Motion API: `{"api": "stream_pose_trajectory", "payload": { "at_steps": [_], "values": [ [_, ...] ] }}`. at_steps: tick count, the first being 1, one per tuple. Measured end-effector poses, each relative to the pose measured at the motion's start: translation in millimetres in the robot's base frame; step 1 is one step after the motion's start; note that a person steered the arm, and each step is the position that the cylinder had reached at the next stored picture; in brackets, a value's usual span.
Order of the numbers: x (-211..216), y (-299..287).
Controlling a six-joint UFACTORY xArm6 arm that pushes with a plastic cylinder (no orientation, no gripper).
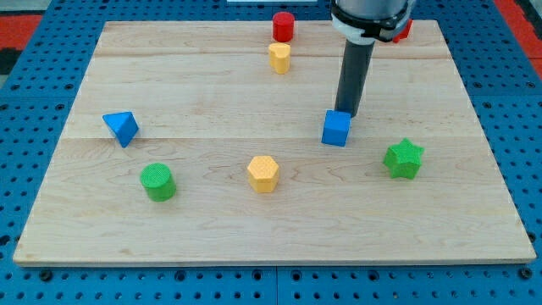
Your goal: Move the blue cube below the green star
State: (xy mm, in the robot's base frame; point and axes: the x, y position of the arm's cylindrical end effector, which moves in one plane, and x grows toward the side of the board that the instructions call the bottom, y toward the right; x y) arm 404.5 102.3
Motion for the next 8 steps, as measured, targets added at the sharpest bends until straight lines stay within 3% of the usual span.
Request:
{"api": "stream_pose_trajectory", "payload": {
  "at_steps": [1,3,8],
  "values": [
    [24.0,-7.1],
    [-7.4,-43.3],
    [148.4,-37.0]
  ]
}}
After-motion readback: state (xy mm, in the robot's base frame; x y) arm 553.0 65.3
